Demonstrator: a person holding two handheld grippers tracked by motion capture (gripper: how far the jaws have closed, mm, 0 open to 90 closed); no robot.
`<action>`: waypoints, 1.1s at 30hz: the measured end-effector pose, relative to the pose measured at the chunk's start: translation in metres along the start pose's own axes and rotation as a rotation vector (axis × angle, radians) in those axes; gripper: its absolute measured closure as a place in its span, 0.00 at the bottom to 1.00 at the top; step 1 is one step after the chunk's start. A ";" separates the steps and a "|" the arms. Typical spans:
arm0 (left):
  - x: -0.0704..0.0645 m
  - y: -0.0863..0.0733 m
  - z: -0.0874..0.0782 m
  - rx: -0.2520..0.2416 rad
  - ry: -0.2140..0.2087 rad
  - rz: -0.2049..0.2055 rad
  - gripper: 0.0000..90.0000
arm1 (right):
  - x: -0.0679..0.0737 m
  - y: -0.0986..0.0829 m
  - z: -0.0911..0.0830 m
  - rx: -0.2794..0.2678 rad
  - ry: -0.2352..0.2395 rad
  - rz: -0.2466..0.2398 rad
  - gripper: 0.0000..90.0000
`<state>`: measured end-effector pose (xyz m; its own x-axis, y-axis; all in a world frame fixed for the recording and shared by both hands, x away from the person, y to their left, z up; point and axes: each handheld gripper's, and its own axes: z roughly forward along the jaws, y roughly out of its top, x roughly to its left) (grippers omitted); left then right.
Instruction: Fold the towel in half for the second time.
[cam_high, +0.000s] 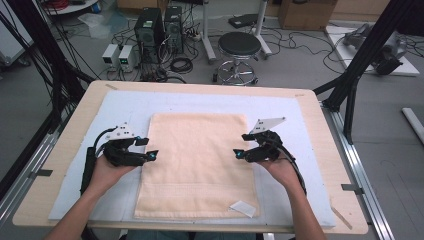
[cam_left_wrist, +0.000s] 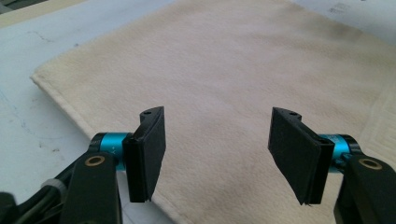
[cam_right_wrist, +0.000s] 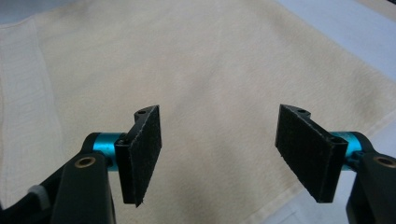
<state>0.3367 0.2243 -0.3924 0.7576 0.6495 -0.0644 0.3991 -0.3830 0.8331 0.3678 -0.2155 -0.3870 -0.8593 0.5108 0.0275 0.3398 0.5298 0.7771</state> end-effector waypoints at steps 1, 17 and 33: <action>0.003 0.002 0.000 -0.004 0.003 -0.001 0.41 | -0.002 0.003 0.000 -0.004 -0.010 -0.011 0.34; 0.057 0.049 0.024 -0.005 0.050 -0.060 0.43 | -0.063 0.046 0.010 0.035 -0.104 0.031 0.34; 0.090 0.014 0.076 0.139 0.184 -0.153 0.41 | -0.102 -0.001 0.059 0.164 -0.154 0.151 0.31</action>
<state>0.4497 0.2275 -0.4280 0.5818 0.8101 -0.0723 0.5782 -0.3494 0.7373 0.4779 -0.2285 -0.4278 -0.7299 0.6830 0.0295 0.5281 0.5359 0.6587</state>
